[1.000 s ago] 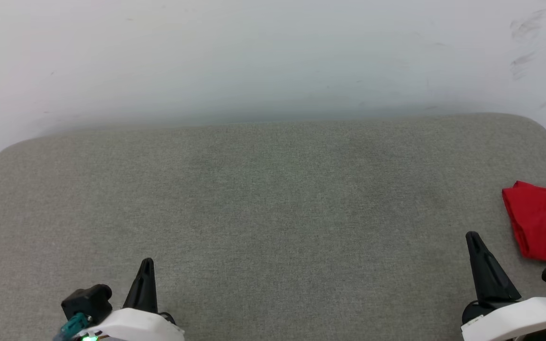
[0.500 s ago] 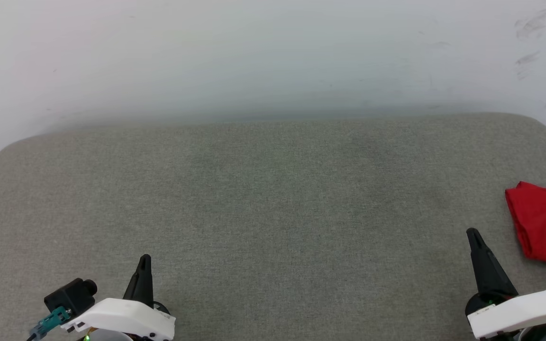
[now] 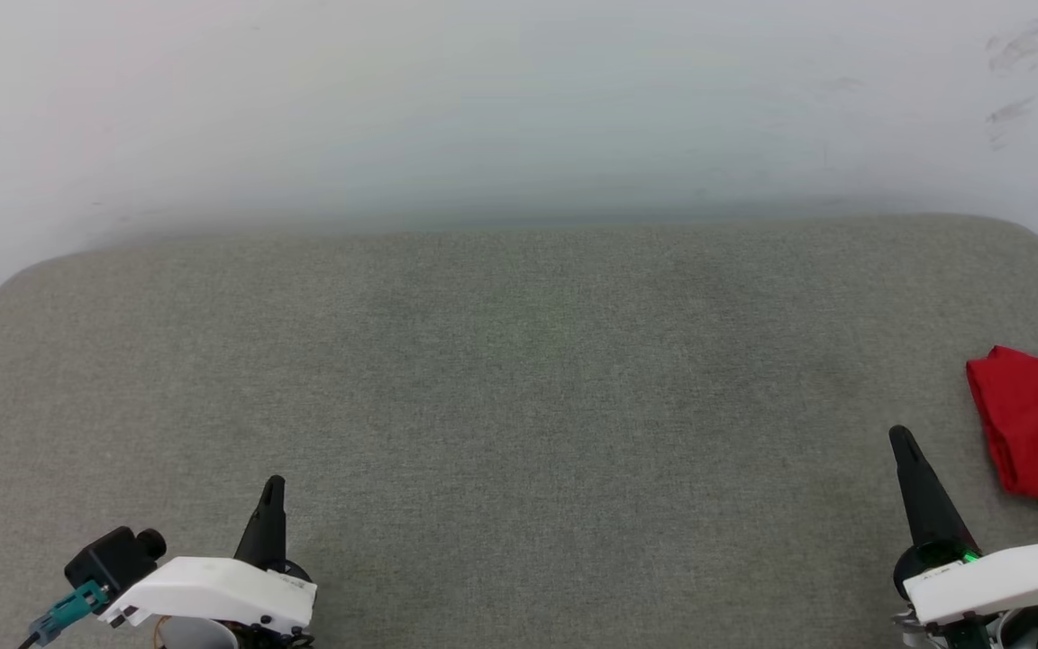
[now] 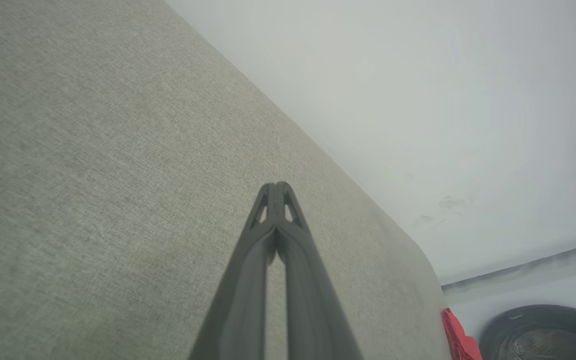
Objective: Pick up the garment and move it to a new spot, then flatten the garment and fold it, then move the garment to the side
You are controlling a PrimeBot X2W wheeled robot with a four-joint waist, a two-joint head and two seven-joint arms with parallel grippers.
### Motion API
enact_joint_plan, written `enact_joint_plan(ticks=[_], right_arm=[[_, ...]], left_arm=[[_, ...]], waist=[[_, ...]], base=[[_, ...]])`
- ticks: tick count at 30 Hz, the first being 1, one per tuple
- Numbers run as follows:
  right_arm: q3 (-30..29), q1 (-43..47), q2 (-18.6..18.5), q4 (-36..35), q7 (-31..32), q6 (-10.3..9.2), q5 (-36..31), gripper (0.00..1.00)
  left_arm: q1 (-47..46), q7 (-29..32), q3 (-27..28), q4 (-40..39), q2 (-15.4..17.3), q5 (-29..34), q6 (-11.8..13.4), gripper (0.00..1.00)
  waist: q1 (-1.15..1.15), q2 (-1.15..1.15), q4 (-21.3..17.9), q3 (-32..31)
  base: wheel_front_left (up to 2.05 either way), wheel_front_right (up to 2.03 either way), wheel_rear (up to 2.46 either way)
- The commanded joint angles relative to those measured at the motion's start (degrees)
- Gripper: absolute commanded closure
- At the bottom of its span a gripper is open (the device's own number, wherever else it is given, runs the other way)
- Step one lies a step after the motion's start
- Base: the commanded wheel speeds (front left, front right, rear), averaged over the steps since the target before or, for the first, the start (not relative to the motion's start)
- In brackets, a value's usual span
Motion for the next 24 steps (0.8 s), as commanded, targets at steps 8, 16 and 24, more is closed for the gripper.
enact_joint_plan(ticks=[8,16,24], right_arm=[[-0.46,-2.28,0.08,1.37,0.75,-0.01,6.95,1.00],[-0.80,-3.22,0.21,2.91,1.23,-0.01,12.65,1.00],[-1.08,-3.97,0.33,4.19,1.67,-0.02,17.28,1.00]], left_arm=[[-1.99,1.66,2.36,0.09,-0.89,-5.72,-2.11,1.00],[-2.43,3.14,4.10,0.64,-1.79,-10.41,-3.61,1.00],[-2.92,4.44,5.59,1.13,-2.62,-14.27,-4.90,1.00]], waist=[[0.00,0.00,0.23,0.15],[0.00,0.00,0.47,0.30],[0.00,0.00,0.67,0.43]], base=[[0.00,0.00,0.00],[0.00,0.00,0.00],[0.00,0.00,0.00]])
